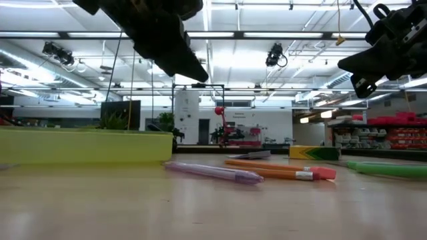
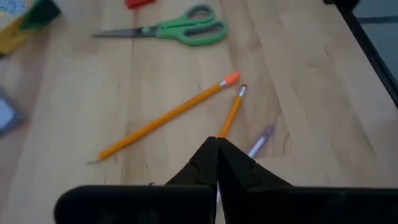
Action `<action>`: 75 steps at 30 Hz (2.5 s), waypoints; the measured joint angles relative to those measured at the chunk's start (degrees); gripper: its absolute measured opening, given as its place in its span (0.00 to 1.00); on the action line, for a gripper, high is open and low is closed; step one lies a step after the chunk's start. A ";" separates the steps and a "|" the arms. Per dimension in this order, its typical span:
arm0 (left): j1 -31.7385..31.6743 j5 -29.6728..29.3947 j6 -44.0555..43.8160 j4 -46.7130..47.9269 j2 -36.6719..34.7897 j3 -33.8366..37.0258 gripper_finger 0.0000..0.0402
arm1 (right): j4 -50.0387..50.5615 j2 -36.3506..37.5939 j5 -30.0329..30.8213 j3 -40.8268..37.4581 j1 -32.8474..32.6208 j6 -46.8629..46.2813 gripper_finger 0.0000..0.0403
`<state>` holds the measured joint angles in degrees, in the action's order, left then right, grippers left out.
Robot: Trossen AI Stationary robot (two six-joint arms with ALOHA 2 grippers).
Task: Pack school essentials
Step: Put the violet pen into the yellow supply box
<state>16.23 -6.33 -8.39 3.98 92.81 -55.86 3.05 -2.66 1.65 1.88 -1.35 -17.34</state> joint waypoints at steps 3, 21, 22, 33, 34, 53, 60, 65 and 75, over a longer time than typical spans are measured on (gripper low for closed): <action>1.02 0.20 -1.29 -0.25 3.12 -0.02 0.06 | 0.00 0.00 0.00 0.00 0.01 0.00 0.02; 3.36 12.83 11.74 -24.47 19.49 0.02 0.39 | 0.01 0.00 0.01 -0.01 0.00 0.00 0.02; 3.11 13.74 12.19 -25.11 20.07 0.02 0.39 | 0.00 0.00 0.00 0.01 0.01 0.00 0.02; -0.13 20.87 17.12 -32.09 24.93 -0.05 0.40 | 0.02 0.02 0.01 0.01 -0.01 0.00 0.02; -0.66 22.05 17.06 -32.62 25.58 -0.02 0.39 | 0.00 0.02 0.00 -0.01 0.00 0.00 0.02; -3.83 30.77 18.23 -41.93 33.39 -0.35 0.15 | 0.00 0.02 0.01 0.00 0.01 0.00 0.02; -3.87 31.30 17.45 -41.95 33.45 -0.23 0.07 | 0.00 0.02 0.00 -0.01 -0.01 0.00 0.02; -3.80 30.26 14.92 -41.54 32.66 -0.13 0.07 | 0.00 0.02 0.00 0.00 0.00 0.00 0.02; -3.47 25.22 14.86 -37.18 29.61 0.04 0.07 | 0.03 0.02 0.01 0.00 0.01 0.00 0.02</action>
<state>12.75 18.89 6.47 -33.20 122.42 -55.81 3.08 -2.63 1.66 1.88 -1.34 -17.34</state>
